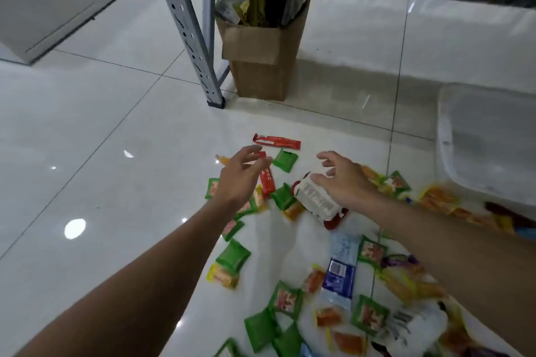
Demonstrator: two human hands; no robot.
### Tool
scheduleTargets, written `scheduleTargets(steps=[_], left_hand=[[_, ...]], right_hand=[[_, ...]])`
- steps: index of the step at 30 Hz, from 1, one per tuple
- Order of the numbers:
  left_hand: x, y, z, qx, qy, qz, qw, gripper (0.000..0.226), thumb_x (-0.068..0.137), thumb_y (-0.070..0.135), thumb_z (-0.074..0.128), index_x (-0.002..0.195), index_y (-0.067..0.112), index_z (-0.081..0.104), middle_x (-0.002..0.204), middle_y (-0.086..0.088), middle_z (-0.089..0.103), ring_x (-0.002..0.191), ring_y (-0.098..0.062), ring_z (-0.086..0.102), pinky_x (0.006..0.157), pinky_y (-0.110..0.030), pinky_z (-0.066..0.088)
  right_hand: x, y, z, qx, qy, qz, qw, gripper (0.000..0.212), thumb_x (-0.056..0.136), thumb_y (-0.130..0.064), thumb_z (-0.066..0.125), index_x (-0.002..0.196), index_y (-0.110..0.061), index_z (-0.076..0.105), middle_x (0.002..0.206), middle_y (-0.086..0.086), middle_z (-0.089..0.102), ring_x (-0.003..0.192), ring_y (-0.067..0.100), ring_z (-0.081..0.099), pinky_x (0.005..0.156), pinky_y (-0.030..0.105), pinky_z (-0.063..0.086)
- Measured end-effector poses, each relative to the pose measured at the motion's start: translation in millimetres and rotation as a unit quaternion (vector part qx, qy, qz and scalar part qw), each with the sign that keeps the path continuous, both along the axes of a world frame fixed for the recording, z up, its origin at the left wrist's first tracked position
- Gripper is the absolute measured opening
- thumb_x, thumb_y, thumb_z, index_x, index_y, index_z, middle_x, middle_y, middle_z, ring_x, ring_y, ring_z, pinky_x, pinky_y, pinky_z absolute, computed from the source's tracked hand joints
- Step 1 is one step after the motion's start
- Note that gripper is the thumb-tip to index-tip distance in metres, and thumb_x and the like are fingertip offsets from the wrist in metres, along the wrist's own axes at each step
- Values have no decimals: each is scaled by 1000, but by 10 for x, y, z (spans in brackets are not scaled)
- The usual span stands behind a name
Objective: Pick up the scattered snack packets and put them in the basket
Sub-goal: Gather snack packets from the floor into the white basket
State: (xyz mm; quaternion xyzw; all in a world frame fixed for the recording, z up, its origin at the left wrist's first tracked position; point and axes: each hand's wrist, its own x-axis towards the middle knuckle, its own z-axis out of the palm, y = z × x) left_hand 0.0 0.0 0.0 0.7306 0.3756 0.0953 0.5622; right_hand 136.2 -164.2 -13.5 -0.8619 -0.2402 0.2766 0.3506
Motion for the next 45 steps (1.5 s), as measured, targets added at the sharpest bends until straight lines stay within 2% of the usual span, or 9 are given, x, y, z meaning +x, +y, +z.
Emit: scheduleTargets(steps=[5, 10, 13, 18, 23, 28, 33, 39, 45], left_hand=[[-1, -96, -360, 27, 32, -49, 998, 47, 84, 42, 64, 128, 28, 56, 126, 2, 61, 109, -13, 59, 84, -29, 51], [0, -121, -531, 79, 62, -68, 993, 47, 85, 33, 67, 130, 25, 56, 130, 2, 59, 114, -14, 54, 97, -34, 44], [32, -141, -617, 101, 74, -87, 988, 48, 85, 28, 67, 131, 25, 55, 132, 0, 57, 112, -13, 53, 94, -29, 43], [139, -166, -868, 184, 148, -166, 957, 47, 86, 28, 66, 131, 28, 52, 132, -7, 56, 112, -22, 58, 97, -41, 49], [265, -268, -1018, 279, 246, -227, 900, 54, 86, 35, 64, 136, 31, 44, 134, -8, 48, 123, -29, 43, 99, -48, 44], [321, -392, -1056, 352, 284, -269, 850, 58, 90, 44, 56, 141, 27, 36, 135, -14, 42, 127, -34, 37, 104, -50, 37], [339, -458, -994, 332, 267, -235, 873, 59, 86, 49, 61, 136, 25, 40, 124, -17, 51, 118, -35, 44, 99, -49, 43], [577, -538, -589, 290, 149, -178, 928, 66, 76, 23, 75, 136, 24, 46, 124, -18, 54, 109, -35, 54, 95, -44, 49], [1112, -938, -90, 276, 29, -166, 946, 58, 76, 24, 77, 127, 26, 52, 111, -9, 60, 97, -26, 58, 84, -35, 51]], right_hand=[[-78, -53, -505, -133, -40, 70, 988, 76, 83, -44, 67, 147, -31, 28, 144, 4, 45, 126, 26, 47, 100, 39, 44], [-99, -43, -792, -212, -58, 98, 971, 84, 84, -48, 64, 150, -35, 15, 143, 7, 40, 127, 29, 43, 100, 44, 41], [-75, -52, -820, -179, -91, 81, 976, 70, 91, -39, 58, 149, -36, 20, 140, 9, 44, 122, 31, 47, 93, 38, 45], [26, -66, -653, -88, -125, -17, 988, 65, 90, -35, 60, 146, -36, 28, 132, 8, 48, 117, 29, 48, 89, 39, 47], [57, -160, -516, -32, -105, -47, 993, 66, 88, -30, 63, 145, -36, 31, 128, 7, 47, 112, 25, 49, 89, 41, 48], [90, -270, -377, -8, -101, -63, 993, 66, 88, -30, 65, 145, -35, 32, 127, 5, 48, 110, 21, 50, 85, 29, 43], [105, -420, -222, -2, -104, -79, 991, 67, 87, -30, 66, 145, -36, 33, 127, 5, 49, 114, 22, 50, 95, 39, 48], [184, -639, 44, 16, -121, -134, 983, 67, 85, -32, 67, 143, -38, 34, 128, 3, 51, 112, 22, 53, 93, 41, 50], [455, -1075, 503, 34, -138, -217, 966, 66, 85, -31, 68, 143, -34, 36, 133, 4, 50, 115, 24, 52, 94, 41, 49]])
